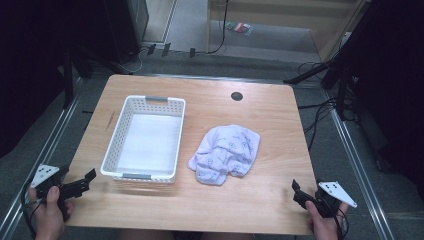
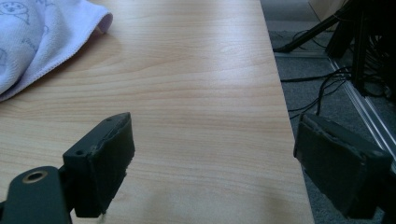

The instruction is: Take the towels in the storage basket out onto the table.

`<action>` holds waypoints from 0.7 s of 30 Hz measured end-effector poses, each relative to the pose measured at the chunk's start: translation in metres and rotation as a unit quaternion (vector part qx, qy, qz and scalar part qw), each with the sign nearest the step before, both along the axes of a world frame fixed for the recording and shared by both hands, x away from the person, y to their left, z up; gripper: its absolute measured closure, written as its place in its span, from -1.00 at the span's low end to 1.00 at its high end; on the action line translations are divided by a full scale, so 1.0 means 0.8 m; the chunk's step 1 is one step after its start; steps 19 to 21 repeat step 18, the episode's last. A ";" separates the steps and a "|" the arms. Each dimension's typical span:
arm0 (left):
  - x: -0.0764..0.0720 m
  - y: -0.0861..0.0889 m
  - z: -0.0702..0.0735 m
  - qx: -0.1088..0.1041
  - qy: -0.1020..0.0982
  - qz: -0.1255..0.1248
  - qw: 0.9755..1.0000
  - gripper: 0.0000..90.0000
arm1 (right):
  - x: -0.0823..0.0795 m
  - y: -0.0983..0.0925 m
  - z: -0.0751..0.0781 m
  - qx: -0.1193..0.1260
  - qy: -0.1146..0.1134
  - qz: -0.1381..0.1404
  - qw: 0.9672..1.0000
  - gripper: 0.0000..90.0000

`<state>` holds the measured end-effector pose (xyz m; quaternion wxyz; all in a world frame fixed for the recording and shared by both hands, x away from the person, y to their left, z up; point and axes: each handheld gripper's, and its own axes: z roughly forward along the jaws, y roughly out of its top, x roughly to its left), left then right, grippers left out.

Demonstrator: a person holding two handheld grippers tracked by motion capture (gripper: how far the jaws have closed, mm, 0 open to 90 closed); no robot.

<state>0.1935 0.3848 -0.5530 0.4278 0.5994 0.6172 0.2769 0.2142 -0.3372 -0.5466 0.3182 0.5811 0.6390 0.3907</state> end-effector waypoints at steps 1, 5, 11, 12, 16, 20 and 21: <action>0.000 0.001 0.000 -0.002 0.002 0.001 1.000 -1.00 | 0.000 0.000 0.000 0.000 0.000 0.000 1.000 -0.72; 0.002 0.001 0.000 -0.005 0.009 0.001 1.000 -1.00 | 0.000 0.000 0.000 0.001 0.001 0.001 1.000 -0.72; 0.003 0.001 0.000 -0.005 0.011 0.000 1.000 -1.00 | 0.000 0.000 0.000 0.001 0.001 0.000 1.000 -0.72; 0.003 0.001 0.000 -0.005 0.011 0.000 1.000 -1.00 | 0.000 0.000 0.000 0.000 0.000 0.001 1.000 -0.72; 0.003 0.001 0.000 -0.005 0.013 0.000 1.000 -1.00 | 0.000 0.000 0.000 0.000 0.000 0.000 1.000 -0.72; 0.003 0.001 0.000 -0.005 0.011 0.003 1.000 -1.00 | 0.000 0.000 0.000 0.000 0.000 0.000 1.000 -0.72; 0.003 0.001 0.000 -0.005 0.011 0.003 1.000 -1.00 | 0.000 0.000 0.000 0.000 0.000 0.000 1.000 -0.72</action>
